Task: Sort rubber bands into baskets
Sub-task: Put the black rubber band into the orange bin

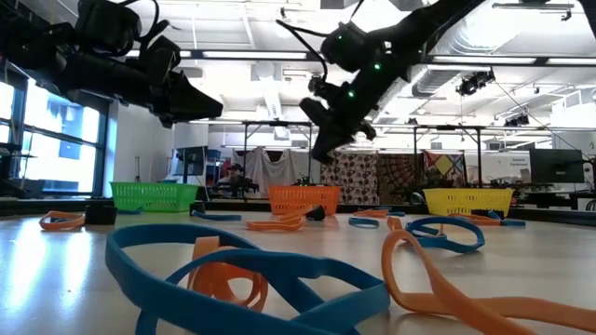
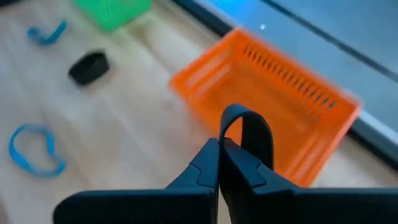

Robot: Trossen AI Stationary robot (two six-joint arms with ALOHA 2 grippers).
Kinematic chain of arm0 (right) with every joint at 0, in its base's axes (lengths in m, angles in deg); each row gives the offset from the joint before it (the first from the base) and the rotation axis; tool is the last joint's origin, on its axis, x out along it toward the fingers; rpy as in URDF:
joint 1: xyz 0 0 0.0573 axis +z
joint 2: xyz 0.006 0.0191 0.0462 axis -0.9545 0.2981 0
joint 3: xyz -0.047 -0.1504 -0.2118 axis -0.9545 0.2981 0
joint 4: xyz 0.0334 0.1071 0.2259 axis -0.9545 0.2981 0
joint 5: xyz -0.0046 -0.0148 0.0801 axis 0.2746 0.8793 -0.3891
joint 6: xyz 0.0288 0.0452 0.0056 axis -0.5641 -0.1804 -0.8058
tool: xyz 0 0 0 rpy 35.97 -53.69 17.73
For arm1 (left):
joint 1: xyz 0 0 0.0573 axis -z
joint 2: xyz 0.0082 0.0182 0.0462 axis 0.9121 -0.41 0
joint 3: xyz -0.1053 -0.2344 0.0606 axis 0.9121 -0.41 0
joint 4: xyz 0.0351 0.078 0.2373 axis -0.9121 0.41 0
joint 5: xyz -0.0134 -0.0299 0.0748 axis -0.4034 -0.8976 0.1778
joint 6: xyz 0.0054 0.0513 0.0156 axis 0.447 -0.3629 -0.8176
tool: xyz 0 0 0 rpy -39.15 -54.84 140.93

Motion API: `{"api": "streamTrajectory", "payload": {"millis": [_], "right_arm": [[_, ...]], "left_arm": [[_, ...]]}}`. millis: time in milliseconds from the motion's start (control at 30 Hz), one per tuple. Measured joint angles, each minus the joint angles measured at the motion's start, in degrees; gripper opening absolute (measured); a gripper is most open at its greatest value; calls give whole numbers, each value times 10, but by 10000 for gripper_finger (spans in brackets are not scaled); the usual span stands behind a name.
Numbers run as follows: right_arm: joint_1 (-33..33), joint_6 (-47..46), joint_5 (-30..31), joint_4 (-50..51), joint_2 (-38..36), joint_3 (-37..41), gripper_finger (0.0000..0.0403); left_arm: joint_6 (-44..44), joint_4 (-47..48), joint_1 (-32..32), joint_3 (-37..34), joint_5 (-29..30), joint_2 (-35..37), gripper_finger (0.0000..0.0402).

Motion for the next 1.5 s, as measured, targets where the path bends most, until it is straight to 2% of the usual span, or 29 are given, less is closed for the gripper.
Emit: {"api": "streamTrajectory", "payload": {"millis": [167,333,633,933,1133,1500], "right_arm": [[-48,30,-36,25,10,-54,0],[-77,48,-50,112,62,-132,0],[-82,43,-53,244,166,-291,0],[-82,15,-53,310,253,-385,0],[-86,-5,-53,347,297,-426,0],[-98,-29,-72,350,316,-428,0]], "left_arm": [[0,0,0,0,7,0,99],[-1,-1,0,0,8,0,99],[-2,-3,0,0,8,0,99],[-2,-4,1,0,8,0,99],[-1,-3,1,0,8,0,99],[-2,-3,2,0,8,0,99]]}}
